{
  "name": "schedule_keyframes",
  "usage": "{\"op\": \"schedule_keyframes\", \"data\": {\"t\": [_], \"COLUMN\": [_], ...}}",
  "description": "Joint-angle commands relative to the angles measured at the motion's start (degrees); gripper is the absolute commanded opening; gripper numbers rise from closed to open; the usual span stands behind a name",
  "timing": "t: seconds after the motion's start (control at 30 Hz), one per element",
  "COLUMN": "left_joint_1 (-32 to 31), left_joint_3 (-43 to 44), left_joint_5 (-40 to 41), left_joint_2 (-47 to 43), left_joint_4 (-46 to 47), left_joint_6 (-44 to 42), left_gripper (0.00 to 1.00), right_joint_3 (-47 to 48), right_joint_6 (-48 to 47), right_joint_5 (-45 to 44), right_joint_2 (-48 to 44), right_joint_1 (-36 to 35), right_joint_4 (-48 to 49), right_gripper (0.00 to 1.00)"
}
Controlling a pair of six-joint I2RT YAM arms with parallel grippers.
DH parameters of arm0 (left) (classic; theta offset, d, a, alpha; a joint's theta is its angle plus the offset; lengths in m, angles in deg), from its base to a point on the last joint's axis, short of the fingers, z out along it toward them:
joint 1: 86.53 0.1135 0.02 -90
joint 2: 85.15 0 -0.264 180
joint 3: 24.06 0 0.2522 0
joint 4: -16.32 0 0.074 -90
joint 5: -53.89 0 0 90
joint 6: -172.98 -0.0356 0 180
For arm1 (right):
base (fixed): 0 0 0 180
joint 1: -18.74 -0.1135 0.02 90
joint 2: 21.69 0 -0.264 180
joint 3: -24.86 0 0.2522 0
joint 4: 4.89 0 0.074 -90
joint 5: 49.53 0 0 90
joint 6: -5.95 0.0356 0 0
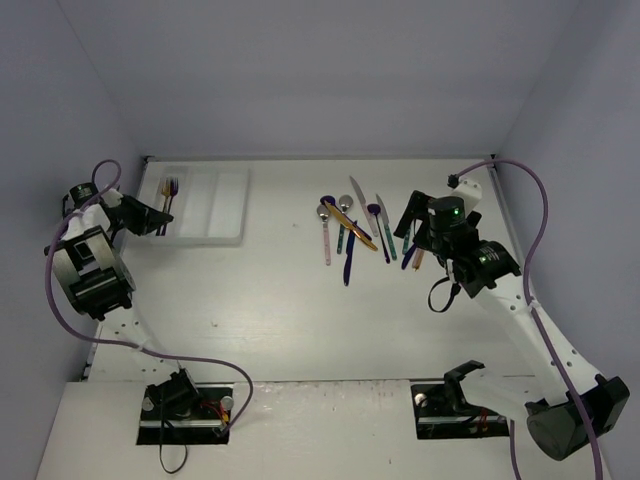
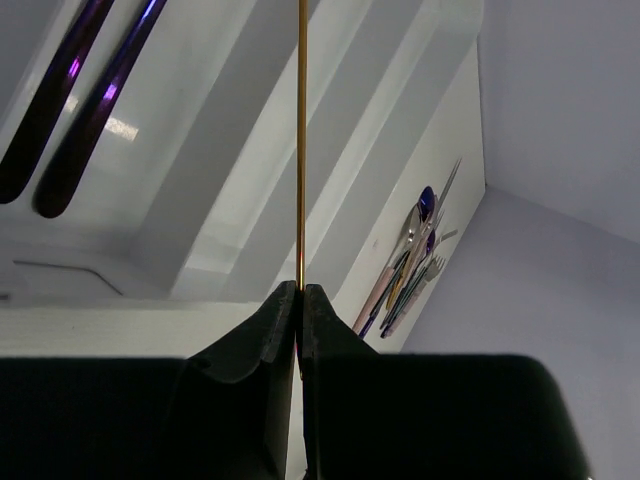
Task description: Sort the eating utensils into containers
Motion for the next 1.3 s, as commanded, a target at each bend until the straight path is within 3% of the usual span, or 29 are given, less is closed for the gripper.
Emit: {"op": "schedule_keyframes", "data": {"t": [0.0,0.57,0.87,1.27], "left_joint_1": [0.3,0.5,0.4,-0.3], "left_joint_3": [6.8,16.5,16.7,14.3], "left_joint_5": [-3.0,1.0,9.8,21.4], "left_joint_2": [0.4,9.3,4.6,-1.7], "left_joint_4": [-1.3,-6.1,-12.3,-12.8], "left_joint_6": [-1.3,-1.5,-6.0,-11.2], "left_gripper": [0.01,0.25,0.47,0.5], "right_joint_3": [-0.1,-0.5,-0.9,-2.3], "right_joint_6": [-0.7,-0.3,0.2,0.9], "right_joint_5": [-0.3,0.0,0.4,1.4], "right_joint_2": [1.2,2.1,0.5,-2.4], "right_joint_1": [0.5,0.9,0.9,0.9], "right_joint_4": [2.2,2.3,2.2,2.2], "right_gripper": [1.0,1.0,1.0,1.0]}}
